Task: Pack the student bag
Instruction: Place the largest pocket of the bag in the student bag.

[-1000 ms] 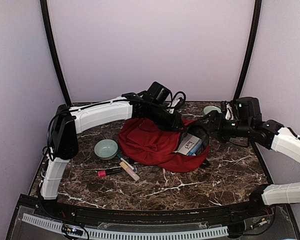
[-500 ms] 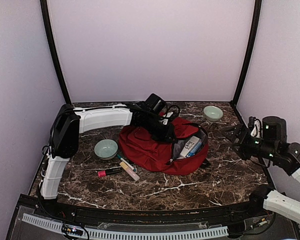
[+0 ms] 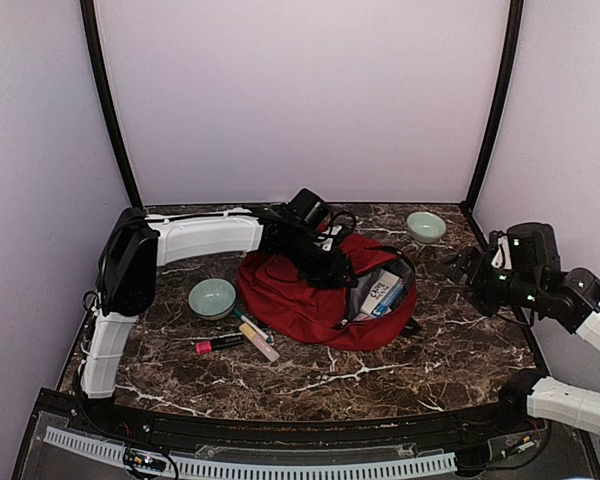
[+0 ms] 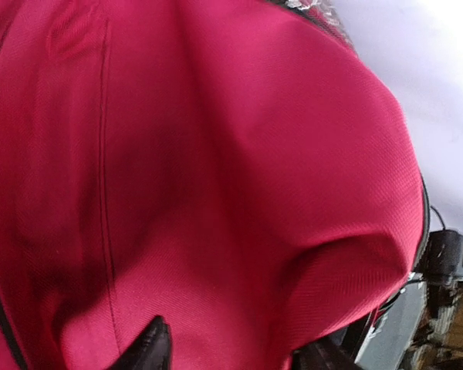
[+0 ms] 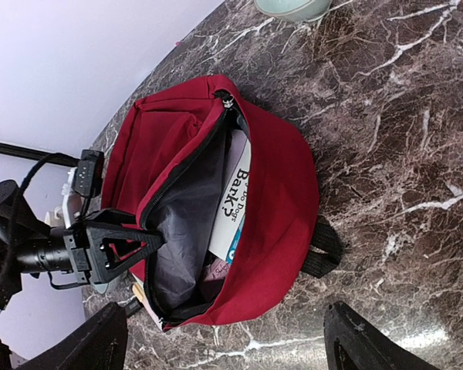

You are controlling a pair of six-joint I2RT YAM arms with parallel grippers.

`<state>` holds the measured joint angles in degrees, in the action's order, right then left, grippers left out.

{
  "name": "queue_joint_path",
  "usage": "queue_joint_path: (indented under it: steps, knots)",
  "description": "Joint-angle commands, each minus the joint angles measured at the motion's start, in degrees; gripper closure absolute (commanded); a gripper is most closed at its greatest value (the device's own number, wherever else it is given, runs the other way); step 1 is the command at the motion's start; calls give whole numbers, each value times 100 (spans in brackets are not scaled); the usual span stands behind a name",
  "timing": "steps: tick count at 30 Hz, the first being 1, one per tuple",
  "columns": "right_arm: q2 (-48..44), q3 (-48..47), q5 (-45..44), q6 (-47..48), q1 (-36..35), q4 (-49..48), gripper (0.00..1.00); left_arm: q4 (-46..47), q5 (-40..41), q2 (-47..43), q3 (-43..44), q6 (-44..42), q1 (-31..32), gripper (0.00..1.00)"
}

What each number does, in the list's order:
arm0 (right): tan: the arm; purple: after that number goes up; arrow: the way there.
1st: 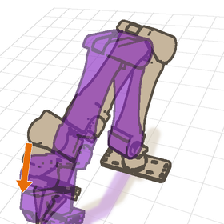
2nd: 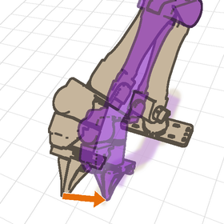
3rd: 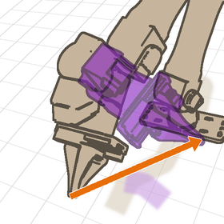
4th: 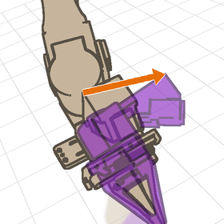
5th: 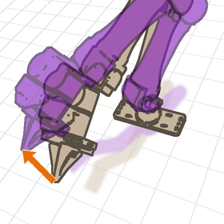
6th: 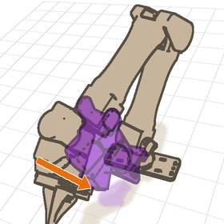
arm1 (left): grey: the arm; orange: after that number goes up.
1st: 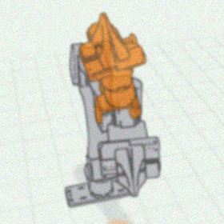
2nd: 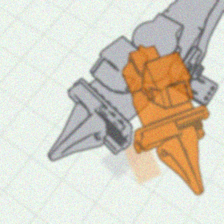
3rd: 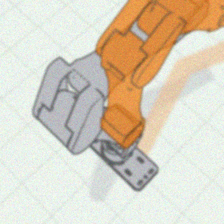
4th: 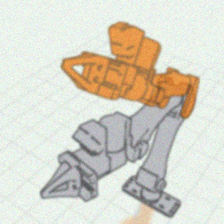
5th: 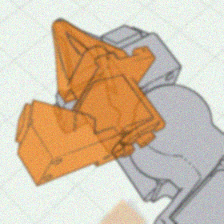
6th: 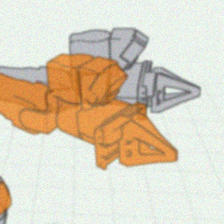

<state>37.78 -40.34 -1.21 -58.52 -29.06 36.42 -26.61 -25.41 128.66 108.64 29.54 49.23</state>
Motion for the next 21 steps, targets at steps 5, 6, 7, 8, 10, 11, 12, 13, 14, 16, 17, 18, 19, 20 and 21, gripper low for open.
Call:
queue_joint_path:
  steps: [5, 6, 7, 8, 10, 11, 12, 13, 14, 16, 17, 18, 19, 20, 21]
  knots:
    - [433, -486, 45, 1081, -21, -458, 12, -336, 330, -1281, 10, -789, -1, 28]
    - [487, -492, 122, 1202, -21, -497, 13, -274, 323, -1452, -159, -958, -1, 26]
    - [543, -493, 217, 1311, -21, -542, 13, -207, 284, -1657, -374, -1118, -1, 25]
    - [625, -489, 343, 1409, -14, -581, 12, -143, 203, -1862, -579, -1295, -1, 24]
    - [826, -541, 579, 1555, -19, -597, 12, -40, 110, -2291, -979, -1581, -1, 21]
    - [948, -583, 681, 1626, -21, -582, 12, -4, 100, -2487, -1188, -1686, -1, 19]
    - [1057, -624, 742, 1700, -29, -552, 12, 24, 130, -2692, -1410, -1789, -1, 17]
    - [1173, -678, 692, 1775, -30, -497, 12, 51, 199, -2865, -1612, -1865, -1, 15]
    - [1262, -739, 540, 1842, -30, -409, 12, 71, 278, -3034, -1814, -1913, -1, 14]
    - [1417, -883, -3, 1838, -30, -199, 12, 145, 340, -3289, -2214, -1937, -1, 12]
    - [1465, -938, -345, 1734, -23, -72, 11, 200, 336, -3396, -2343, -1911, -1, 12]
    - [1521, -979, -599, 1599, -6, 10, 10, 270, 324, -3477, -2449, -1859, -1, 12]
    - [1593, -1004, -651, 1508, 41, 1, 10, 350, 275, -3526, -2534, -1793, -1, 11]
    - [1668, -1029, -550, 1465, 132, -146, 10, 455, 233, -3558, -2613, -1695, -1, 11]
    - [1780, -1052, -321, 1451, 283, -293, 11, 565, 208, -3562, -2653, -1586, 6, 12]
